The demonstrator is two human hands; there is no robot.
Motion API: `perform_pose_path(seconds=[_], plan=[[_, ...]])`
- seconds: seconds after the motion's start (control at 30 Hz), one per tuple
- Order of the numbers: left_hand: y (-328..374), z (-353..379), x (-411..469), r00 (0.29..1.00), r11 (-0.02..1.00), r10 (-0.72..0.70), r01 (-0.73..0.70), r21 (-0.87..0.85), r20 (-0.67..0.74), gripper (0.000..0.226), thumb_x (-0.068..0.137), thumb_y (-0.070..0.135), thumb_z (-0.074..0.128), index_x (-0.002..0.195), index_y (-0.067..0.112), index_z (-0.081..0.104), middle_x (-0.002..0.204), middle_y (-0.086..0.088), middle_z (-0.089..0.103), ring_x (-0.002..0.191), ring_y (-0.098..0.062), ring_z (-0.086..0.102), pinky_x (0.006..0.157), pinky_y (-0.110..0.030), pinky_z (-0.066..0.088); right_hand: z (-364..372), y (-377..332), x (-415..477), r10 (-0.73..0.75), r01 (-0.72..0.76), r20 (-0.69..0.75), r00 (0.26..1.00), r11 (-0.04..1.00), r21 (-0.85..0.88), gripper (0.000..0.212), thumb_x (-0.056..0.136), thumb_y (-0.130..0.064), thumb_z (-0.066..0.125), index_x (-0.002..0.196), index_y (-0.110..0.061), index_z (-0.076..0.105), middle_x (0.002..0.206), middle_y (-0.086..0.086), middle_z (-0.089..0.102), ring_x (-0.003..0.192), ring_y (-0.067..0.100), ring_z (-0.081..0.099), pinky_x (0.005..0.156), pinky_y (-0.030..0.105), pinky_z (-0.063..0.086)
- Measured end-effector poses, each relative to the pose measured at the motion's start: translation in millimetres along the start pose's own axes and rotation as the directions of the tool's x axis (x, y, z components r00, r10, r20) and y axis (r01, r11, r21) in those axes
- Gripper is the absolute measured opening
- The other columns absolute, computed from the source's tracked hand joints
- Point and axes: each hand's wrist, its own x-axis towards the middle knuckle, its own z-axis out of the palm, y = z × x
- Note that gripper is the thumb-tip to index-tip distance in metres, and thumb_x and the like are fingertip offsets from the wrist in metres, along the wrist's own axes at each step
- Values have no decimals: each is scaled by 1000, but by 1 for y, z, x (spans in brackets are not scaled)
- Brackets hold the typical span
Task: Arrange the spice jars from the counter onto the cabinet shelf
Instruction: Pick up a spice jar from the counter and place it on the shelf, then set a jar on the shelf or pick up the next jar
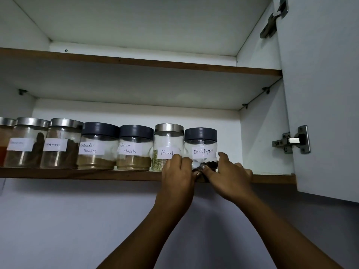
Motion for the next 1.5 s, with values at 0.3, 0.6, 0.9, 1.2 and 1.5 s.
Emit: perform_pose_path(seconds=[0.3, 0.6, 0.9, 1.2, 1.5], plan=[[2, -14, 2, 976, 992, 7, -34, 120, 220, 42, 50, 1, 84, 81, 11, 57, 79, -6, 59, 67, -23, 52, 59, -28, 35, 15, 0, -9, -75, 81, -89, 993, 995, 62, 80, 87, -43, 59, 146, -11, 15, 143, 8, 43, 128, 30, 41, 107, 41, 28], [27, -65, -52, 780, 993, -42, -37, 112, 624, 68, 92, 16, 52, 148, 14, 15, 158, -10, 8, 145, -25, 11, 116, -36, 17, 39, 5, -94, -204, 195, 32, 979, 965, 173, 67, 92, -30, 56, 147, -25, 20, 159, 2, 10, 147, 21, 5, 117, 40, 18], [37, -93, -205, 436, 975, -162, 209, 75, 885, 68, 92, 24, 50, 148, 14, 14, 156, -12, 13, 139, -30, 28, 110, -41, 33, 121, 60, -231, -169, 84, 379, 910, 969, 232, 61, 88, -29, 59, 143, -27, 33, 152, 3, 32, 141, 24, 22, 116, 43, 25], [51, -106, -387, -69, 899, -225, 369, 234, 972, 75, 86, 32, 63, 145, 13, 21, 152, -14, 21, 135, -32, 31, 109, -42, 34, 214, 112, -387, -13, -51, 729, 684, 997, 66, 69, 84, -37, 63, 143, -20, 31, 145, 8, 36, 133, 30, 31, 107, 42, 35], [68, -94, -490, -200, 711, -307, 602, 364, 931, 94, 87, 25, 60, 147, 28, -13, 153, -17, 11, 132, -34, 33, 106, -43, 38, 274, 138, -427, 85, -255, 869, 488, 966, 48, 102, 75, -30, 75, 149, -27, 5, 154, 8, 24, 140, 29, 26, 111, 44, 33]])
